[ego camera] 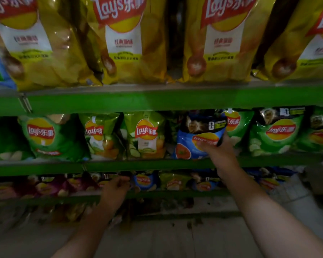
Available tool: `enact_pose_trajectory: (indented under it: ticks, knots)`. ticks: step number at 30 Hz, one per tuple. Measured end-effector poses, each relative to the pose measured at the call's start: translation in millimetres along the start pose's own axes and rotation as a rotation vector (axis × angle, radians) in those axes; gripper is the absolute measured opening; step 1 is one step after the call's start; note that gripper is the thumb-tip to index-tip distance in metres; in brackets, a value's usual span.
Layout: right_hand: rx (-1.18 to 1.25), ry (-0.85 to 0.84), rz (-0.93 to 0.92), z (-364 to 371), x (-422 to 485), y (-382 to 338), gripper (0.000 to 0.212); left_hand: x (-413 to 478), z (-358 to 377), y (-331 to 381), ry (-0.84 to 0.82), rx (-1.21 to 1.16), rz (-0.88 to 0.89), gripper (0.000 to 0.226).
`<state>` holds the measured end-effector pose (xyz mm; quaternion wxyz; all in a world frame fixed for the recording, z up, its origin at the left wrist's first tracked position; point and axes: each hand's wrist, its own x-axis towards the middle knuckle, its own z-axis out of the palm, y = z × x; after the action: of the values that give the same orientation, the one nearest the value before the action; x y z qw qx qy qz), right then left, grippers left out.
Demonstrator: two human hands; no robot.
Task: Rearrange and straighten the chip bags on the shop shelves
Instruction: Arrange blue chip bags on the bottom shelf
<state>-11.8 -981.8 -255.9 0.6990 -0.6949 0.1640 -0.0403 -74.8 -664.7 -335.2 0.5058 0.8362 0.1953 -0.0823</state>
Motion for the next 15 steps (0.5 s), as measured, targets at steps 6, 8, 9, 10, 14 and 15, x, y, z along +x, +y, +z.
enact_pose_trajectory:
  ticks: [6, 8, 9, 10, 14, 15]
  knots:
    - [0.027, 0.009, -0.103, -13, -24, 8, 0.058, 2, 12, -36, -0.074, 0.051, -0.037, 0.018]
    - [0.035, 0.012, -0.147, -14, -32, 10, 0.066, 12, 17, -31, -0.084, 0.05, -0.049, 0.021]
    - [0.034, 0.008, -0.173, -15, -37, 11, 0.07, 19, 20, -29, -0.092, 0.044, -0.06, 0.025]
    - [0.027, 0.004, -0.199, -17, -41, 12, 0.073, 28, 24, -27, -0.101, 0.048, -0.055, 0.035]
    - [0.008, 0.053, -0.268, -23, -61, 20, 0.075, 65, 29, -13, -0.224, 0.121, -0.145, 0.034]
    - [0.008, 0.065, -0.27, -24, -65, 22, 0.071, 71, 30, -10, -0.253, 0.126, -0.202, 0.027]
